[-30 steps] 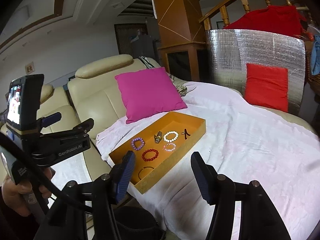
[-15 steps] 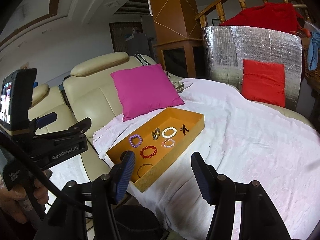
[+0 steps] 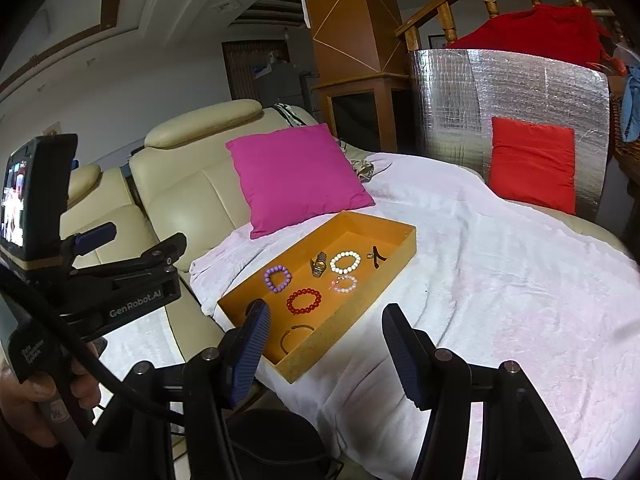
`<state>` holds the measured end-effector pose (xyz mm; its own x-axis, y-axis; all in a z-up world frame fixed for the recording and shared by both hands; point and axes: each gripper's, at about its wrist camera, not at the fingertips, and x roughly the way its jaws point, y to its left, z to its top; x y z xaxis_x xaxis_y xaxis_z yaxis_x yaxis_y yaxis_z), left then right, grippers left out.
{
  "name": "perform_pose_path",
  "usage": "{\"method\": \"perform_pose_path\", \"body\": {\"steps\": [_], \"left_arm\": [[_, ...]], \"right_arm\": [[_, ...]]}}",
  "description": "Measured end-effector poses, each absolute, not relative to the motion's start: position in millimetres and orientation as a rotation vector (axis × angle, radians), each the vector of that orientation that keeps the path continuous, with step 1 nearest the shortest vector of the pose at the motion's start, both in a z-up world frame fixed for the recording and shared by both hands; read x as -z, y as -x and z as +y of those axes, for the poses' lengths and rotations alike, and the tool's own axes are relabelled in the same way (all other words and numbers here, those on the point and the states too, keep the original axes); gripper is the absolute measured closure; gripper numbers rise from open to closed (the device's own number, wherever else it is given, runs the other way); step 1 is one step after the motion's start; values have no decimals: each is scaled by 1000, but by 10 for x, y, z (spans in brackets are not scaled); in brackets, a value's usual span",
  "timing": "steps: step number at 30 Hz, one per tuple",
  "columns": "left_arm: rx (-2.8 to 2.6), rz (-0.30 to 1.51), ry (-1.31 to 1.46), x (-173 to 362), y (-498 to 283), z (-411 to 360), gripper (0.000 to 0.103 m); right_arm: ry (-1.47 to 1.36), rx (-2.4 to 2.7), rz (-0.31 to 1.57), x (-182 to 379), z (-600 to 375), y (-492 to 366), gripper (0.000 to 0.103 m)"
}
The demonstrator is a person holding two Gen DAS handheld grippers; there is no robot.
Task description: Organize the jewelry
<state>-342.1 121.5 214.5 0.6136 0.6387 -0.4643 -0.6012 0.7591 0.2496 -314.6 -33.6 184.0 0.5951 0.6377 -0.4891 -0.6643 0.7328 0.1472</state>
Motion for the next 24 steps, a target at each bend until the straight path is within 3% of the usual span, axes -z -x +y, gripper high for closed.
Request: {"method": "perform_pose_path", "body": {"steps": [24], "left_arm": [[-720,567,-70,-2123,3426,1213,10]], "right_arm": [[69,-773,536,-1862,-240,3173,41]]}}
